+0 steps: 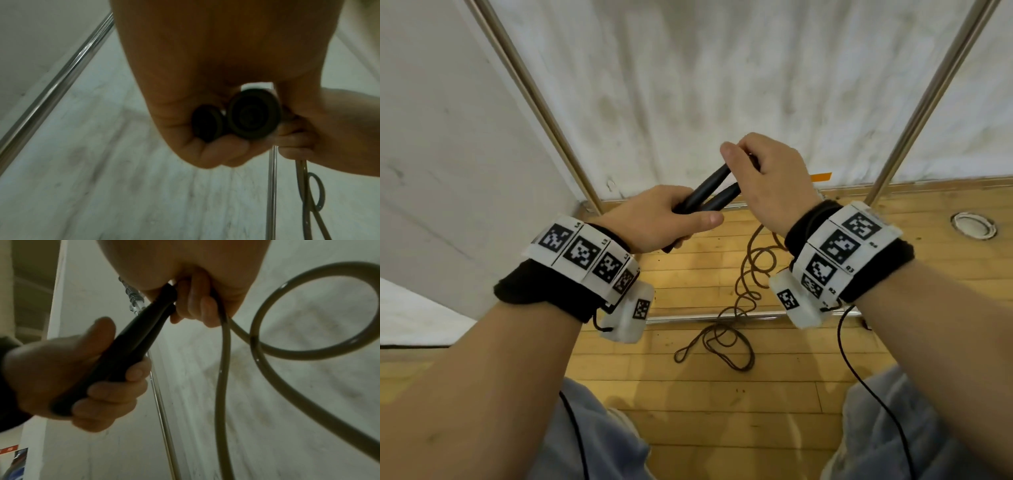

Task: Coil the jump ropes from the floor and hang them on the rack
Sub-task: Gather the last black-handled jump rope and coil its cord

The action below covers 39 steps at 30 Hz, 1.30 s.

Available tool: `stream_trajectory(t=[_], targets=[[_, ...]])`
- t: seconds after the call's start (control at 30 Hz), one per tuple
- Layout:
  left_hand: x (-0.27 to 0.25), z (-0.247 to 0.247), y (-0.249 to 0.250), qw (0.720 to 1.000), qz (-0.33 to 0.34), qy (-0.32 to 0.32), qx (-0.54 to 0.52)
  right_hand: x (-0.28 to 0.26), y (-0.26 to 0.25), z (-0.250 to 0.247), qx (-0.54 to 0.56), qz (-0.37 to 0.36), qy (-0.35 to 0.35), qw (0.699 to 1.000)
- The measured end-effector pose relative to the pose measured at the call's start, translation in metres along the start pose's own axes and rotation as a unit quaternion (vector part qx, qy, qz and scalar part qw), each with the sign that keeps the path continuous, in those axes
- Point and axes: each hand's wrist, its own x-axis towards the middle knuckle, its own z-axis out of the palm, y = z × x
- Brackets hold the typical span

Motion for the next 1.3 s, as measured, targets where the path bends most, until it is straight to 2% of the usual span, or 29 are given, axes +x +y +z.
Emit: stream_trajectory(t=[0.1, 0.2, 0.27, 0.33, 0.43, 0.5, 0.57, 0.7, 0.8, 0.9, 1.0, 1.1, 1.3], targets=[[-0.002, 0.002, 0.006, 0.998, 0.016, -0.011, -0.061, 0.006, -0.002, -0.007, -0.009, 0.0, 0.015, 1.0], [-0.002, 0.009, 0.009, 0.994, -0.009, 0.0, -0.106, 0.005, -0.003, -0.013, -0.015, 0.012, 0.032, 0.999], [-0.001, 0.019, 0.011, 0.995, -0.003, 0.043, -0.088, 0.004, -0.004, -0.014, -0.014, 0.021, 0.042, 0.999], [0.0, 0.028, 0.014, 0.992, 0.04, 0.119, -0.015, 0.005, -0.007, -0.016, 0.008, 0.043, 0.056, 0.997], [0.003, 0.03, 0.017, 0.974, 0.077, 0.208, 0.051, 0.007, -0.01, -0.023, 0.094, 0.093, 0.066, 0.989], [0.004, 0.023, 0.016, 0.968, 0.068, 0.238, 0.04, 0.005, -0.011, -0.029, 0.193, 0.127, 0.03, 0.972], [0.003, 0.017, 0.015, 0.966, 0.061, 0.252, -0.003, 0.004, -0.008, -0.032, 0.224, 0.129, -0.019, 0.966], [0.0, 0.015, 0.016, 0.957, 0.061, 0.247, -0.141, 0.003, -0.002, -0.026, 0.101, 0.085, -0.093, 0.987], [0.001, 0.014, 0.016, 0.946, 0.051, 0.244, -0.205, 0.002, 0.001, -0.019, 0.056, 0.09, -0.145, 0.984], [0.002, 0.015, 0.017, 0.933, 0.04, 0.253, -0.254, 0.001, -0.002, -0.014, 0.039, 0.086, -0.155, 0.983], [0.005, 0.016, 0.019, 0.91, 0.033, 0.278, -0.307, 0.003, -0.004, -0.008, -0.032, 0.06, -0.146, 0.987], [0.005, 0.017, 0.021, 0.904, 0.03, 0.282, -0.319, 0.0, -0.003, -0.003, -0.095, 0.056, -0.14, 0.984], [0.0, 0.013, 0.015, 0.917, 0.034, 0.304, -0.256, -0.003, 0.002, -0.002, -0.054, 0.083, -0.134, 0.986]])
